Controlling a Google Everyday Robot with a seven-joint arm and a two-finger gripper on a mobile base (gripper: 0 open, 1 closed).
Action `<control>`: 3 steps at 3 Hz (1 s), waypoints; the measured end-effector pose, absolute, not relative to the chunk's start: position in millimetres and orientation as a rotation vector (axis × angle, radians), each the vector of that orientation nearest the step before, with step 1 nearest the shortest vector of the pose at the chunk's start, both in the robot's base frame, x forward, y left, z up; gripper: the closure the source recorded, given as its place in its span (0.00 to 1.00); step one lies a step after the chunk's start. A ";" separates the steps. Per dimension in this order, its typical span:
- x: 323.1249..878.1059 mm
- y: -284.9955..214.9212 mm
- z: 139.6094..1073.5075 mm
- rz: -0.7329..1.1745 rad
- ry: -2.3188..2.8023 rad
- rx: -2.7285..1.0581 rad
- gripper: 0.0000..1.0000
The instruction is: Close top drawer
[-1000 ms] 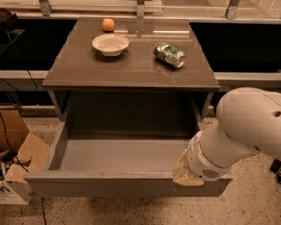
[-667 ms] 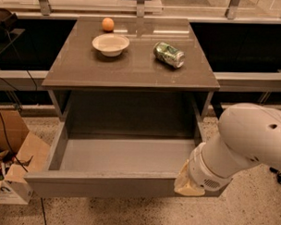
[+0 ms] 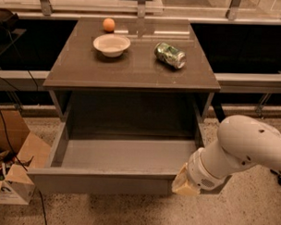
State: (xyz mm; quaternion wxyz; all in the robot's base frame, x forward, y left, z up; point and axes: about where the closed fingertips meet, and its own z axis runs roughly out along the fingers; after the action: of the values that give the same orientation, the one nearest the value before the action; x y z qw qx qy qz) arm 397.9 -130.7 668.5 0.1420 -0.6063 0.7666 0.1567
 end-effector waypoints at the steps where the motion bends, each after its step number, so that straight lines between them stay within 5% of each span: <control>1: 433.1 -132.8 654.4 0.463 2.176 -1.708 1.00; 3: 460.7 -127.1 646.8 0.402 2.142 -1.694 1.00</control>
Offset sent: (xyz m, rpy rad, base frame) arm 0.1426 0.0083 -0.0707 0.1959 -0.0517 -0.0427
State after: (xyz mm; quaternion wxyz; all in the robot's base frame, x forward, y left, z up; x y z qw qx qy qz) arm 460.7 -127.1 646.8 0.1895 -0.6026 0.7620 0.1431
